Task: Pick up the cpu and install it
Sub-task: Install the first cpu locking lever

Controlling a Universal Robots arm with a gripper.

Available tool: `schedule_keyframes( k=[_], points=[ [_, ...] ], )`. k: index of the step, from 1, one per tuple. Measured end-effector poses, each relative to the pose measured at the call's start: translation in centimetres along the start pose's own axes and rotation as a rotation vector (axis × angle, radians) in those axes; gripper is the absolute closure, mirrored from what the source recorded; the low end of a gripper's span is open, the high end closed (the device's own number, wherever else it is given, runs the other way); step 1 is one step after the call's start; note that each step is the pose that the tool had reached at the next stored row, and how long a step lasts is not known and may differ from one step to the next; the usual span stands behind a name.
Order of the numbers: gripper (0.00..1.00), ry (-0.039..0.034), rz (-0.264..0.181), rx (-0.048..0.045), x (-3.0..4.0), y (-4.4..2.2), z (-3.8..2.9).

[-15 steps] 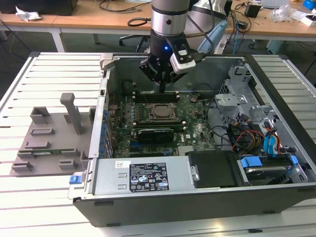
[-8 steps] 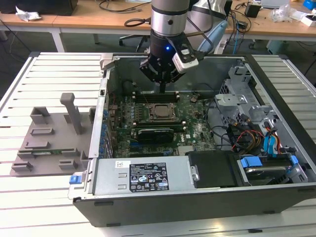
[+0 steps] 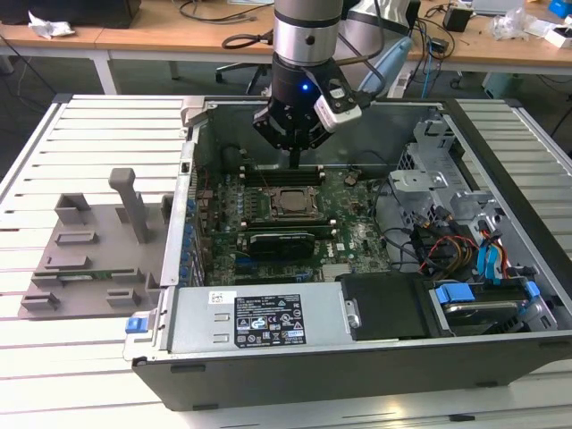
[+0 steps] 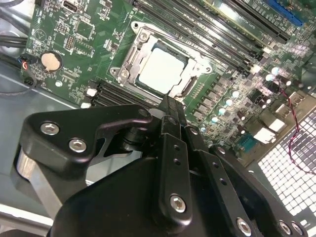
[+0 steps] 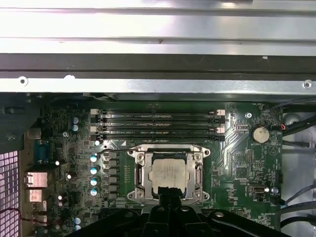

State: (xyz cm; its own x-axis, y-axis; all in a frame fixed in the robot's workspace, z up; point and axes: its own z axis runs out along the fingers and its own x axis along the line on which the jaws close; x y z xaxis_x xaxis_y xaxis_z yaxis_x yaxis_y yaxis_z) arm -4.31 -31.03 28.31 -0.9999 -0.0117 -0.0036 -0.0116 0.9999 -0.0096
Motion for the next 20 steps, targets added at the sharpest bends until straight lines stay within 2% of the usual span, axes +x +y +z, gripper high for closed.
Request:
schedule_keyframes(
  k=[12, 18, 20],
  points=[
    [0.89, -0.0007, -0.072, -0.0002, 0.0, 0.0, 0.0],
    [0.89, -0.0009, -0.098, -0.0003, 0.0, 0.0, 0.0],
    [0.89, -0.0009, -0.092, -0.0003, 0.0, 0.0, 0.0]
  ],
)
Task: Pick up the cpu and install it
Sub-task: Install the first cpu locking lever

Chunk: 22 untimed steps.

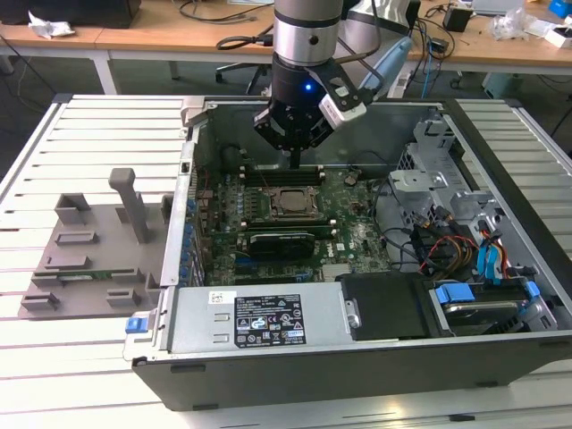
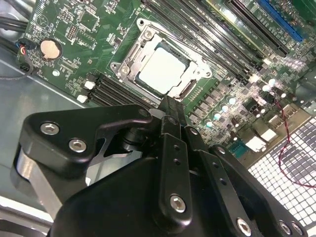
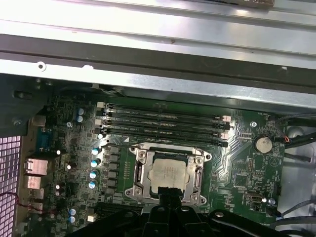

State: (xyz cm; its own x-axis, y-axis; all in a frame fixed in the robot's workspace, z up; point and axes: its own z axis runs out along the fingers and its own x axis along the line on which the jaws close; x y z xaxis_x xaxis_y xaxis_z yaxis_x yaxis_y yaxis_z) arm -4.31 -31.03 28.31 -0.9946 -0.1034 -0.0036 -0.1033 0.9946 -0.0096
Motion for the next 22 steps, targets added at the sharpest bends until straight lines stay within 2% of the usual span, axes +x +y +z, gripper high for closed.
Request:
schedule_keyframes(
  k=[6, 22],
  points=[
    [0.89, 0.0013, 0.095, 0.0029, 0.0, 0.0, 0.1],
    [0.89, 0.0012, 0.098, 0.0029, 0.35, 0.04, 0.13]
  ],
)
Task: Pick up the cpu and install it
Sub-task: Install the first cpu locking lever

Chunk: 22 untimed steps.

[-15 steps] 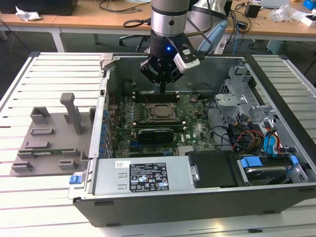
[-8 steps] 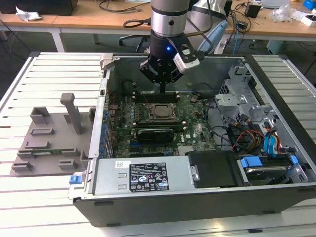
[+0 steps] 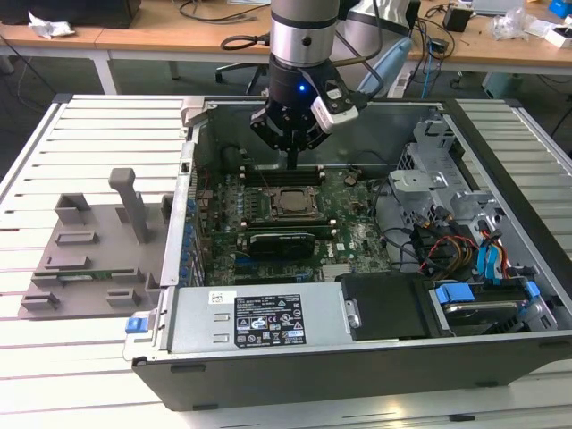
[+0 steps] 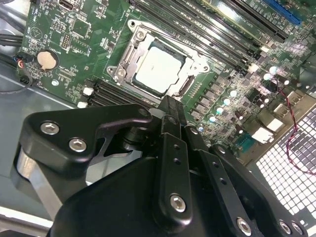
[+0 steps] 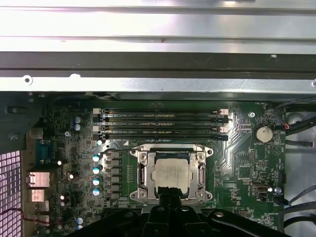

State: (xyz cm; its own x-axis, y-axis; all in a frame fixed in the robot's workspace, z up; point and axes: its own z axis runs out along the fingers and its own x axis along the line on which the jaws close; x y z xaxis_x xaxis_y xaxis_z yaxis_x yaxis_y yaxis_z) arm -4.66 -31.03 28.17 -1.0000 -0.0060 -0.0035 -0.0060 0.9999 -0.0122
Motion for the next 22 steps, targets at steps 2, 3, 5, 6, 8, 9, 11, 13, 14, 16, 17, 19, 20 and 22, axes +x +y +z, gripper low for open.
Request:
schedule_keyframes(
  k=[2, 3, 5, 6, 8, 9, 11, 13, 14, 16, 17, 19, 20, 22],
  points=[
    [0.89, 0.0, 0.0, 0.0, 0.22, 0.0, 0.02],
    [0.89, 0.0, 0.0, 0.0, 0.4, 0.0, 0.03],
    [0.89, 0.0, 0.0, 0.0, 0.63, 0.0, 0.04],
    [0.89, 0.0, 0.0, 0.0, 0.7, 0.0, 0.04],
    [0.89, 0.0, 0.0, 0.0, 0.76, 0.01, 0.05],
    [0.89, 0.0, 0.0, 0.0, 0.78, 0.01, 0.05],
    [0.89, 0.0, 0.0, 0.0, 0.86, 0.01, 0.05],
    [0.89, 0.0, 0.0, 0.0, 0.93, 0.01, 0.06],
    [0.89, 0.0, 0.0, 0.0, 0.99, 0.01, 0.06],
    [0.89, 0.0001, 0.0, 0.0001, 1.15, 0.04, 0.08],
    [0.89, 0.0001, 0.0, 0.0001, 1.21, 0.1, 0.09],
    [0.89, 0.0, 0.0, 0.0, 1.34, 0.26, 0.11],
    [0.89, 0.0, 0.0, 0.0, 1.38, 0.34, 0.12],
    [0.89, 0.0001, 0.0, 0.0001, 1.43, 0.42, 0.12]
  ],
)
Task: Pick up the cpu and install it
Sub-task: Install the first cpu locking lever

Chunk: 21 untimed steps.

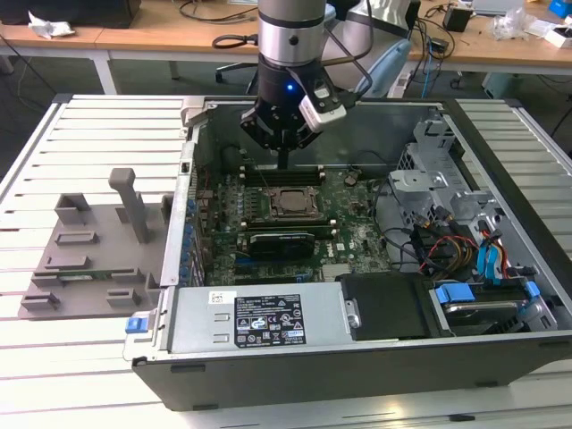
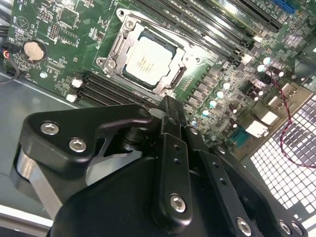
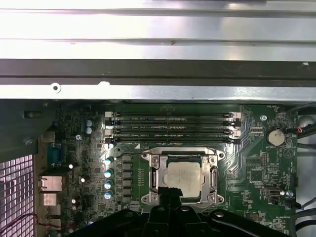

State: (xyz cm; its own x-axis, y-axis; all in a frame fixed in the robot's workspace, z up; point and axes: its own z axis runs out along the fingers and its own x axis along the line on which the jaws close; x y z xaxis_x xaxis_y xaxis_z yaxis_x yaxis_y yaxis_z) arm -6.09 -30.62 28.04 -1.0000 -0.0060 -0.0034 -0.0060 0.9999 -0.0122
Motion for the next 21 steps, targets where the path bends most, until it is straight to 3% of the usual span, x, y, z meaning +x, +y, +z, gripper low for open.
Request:
schedule_keyframes(
  k=[21],
  points=[
    [0.89, 0.0, 0.0, 0.0, 0.6, 0.27, 0.39]
  ],
)
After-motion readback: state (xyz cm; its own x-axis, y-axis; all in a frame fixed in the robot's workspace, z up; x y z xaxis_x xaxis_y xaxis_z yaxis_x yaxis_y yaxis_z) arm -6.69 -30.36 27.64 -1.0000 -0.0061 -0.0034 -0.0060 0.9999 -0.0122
